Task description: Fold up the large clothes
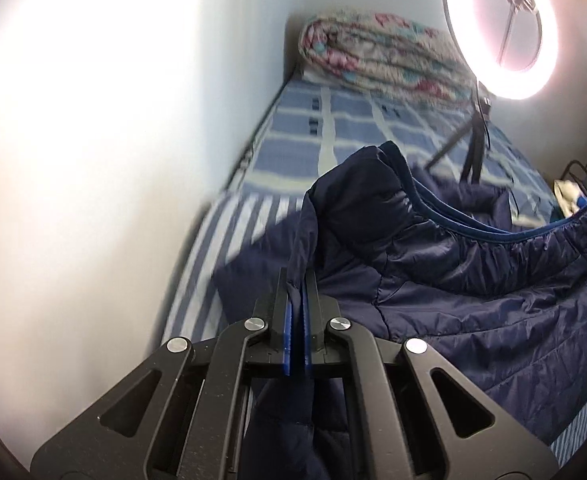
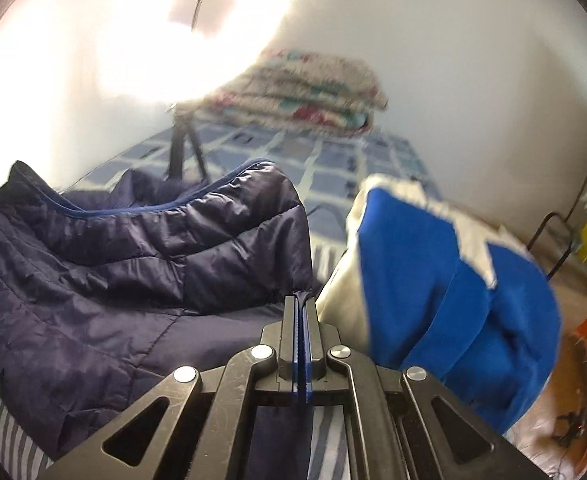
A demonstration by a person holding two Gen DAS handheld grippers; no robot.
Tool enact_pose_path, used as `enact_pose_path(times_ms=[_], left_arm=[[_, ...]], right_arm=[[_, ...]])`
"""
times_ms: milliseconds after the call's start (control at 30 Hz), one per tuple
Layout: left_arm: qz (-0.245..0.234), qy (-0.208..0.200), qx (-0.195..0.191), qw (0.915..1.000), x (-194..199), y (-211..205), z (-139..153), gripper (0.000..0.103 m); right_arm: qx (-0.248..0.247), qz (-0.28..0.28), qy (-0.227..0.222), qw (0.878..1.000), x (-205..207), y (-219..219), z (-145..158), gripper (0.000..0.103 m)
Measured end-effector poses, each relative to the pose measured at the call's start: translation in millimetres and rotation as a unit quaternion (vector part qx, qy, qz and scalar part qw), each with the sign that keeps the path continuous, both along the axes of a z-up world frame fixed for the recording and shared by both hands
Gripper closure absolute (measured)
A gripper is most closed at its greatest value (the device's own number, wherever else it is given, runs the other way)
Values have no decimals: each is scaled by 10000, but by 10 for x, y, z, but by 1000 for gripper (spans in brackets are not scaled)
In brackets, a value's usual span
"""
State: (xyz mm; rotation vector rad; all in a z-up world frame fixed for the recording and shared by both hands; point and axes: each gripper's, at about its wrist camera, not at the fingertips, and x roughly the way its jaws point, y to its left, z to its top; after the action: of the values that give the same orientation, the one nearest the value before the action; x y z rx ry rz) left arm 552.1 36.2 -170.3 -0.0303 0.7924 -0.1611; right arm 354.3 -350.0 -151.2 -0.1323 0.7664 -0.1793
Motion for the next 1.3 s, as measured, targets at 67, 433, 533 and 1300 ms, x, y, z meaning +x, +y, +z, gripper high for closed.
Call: enact_pose_path(times_ms=[67,433,533,1300], left_arm=[[114,-67,-163,9998,190,-30,71,101],[766,262,-148,9966,1031,-451,-378,101],[883,409,131,9952,1091,-505,-616,101],[-1385,202,486,9890,118,-2268,-377,69]], right_arm=[[-96,-158,-81,9998,185,-36,35,103],[-1039,-705,422,9912,935,22,-597,103],[-1316,-735,741,9858,1000,30,-854,103],[413,348,420,9977,-281,749,-551,70]])
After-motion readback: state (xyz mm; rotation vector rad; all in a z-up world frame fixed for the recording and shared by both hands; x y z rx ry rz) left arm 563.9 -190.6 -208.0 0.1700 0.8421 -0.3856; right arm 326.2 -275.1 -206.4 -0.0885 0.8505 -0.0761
